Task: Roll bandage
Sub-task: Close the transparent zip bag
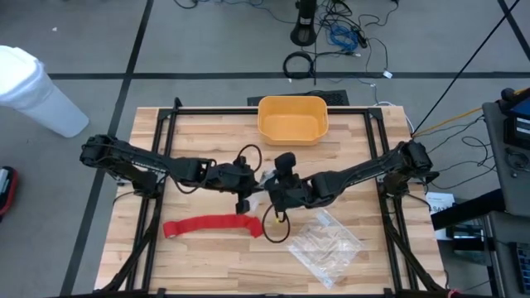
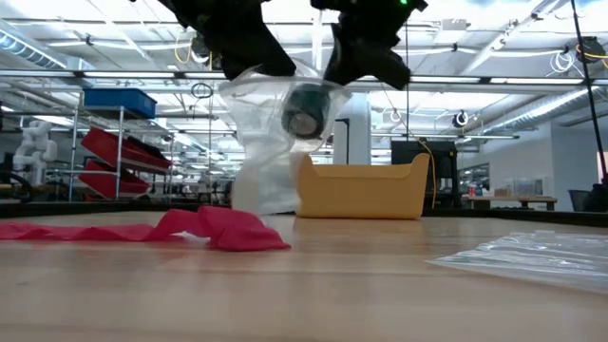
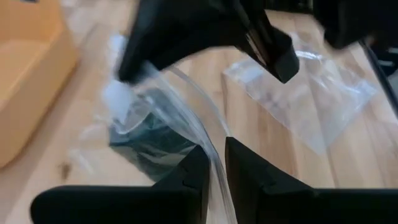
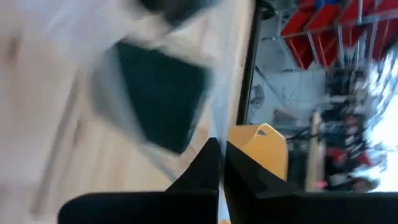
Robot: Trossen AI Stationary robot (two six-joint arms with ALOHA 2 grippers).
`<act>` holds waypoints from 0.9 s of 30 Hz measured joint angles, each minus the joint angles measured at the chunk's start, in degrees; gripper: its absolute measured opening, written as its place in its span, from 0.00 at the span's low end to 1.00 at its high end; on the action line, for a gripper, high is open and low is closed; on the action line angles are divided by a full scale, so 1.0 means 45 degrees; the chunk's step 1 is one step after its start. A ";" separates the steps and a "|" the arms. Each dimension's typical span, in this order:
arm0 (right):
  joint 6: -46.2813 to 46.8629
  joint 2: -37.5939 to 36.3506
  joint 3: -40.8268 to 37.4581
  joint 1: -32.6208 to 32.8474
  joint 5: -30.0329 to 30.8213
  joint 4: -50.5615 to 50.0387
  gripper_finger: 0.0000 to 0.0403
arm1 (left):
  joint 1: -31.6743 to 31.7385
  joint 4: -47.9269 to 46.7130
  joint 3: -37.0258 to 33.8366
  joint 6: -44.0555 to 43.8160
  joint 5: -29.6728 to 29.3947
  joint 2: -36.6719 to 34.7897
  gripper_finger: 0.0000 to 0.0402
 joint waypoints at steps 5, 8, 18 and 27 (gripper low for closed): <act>-0.1094 -0.0045 -0.0005 0.0118 0.1105 -0.0659 0.00 | -0.0097 0.0073 0.0000 -0.1519 -0.1187 0.0150 0.13; -0.1229 -0.0068 -0.0005 0.0103 0.0518 -0.0589 0.00 | -0.0377 0.0232 -0.0005 -0.1591 -0.0608 0.0326 0.13; -0.3319 -0.0078 0.0024 0.0137 0.0254 -0.0660 0.00 | -0.0792 0.0729 -0.0013 -0.0597 0.1305 -0.0638 0.13; -0.4002 -0.0078 0.0019 0.0126 0.1798 -0.0740 0.00 | -0.0690 -0.0278 -0.0015 -0.1211 0.0158 -0.1890 0.13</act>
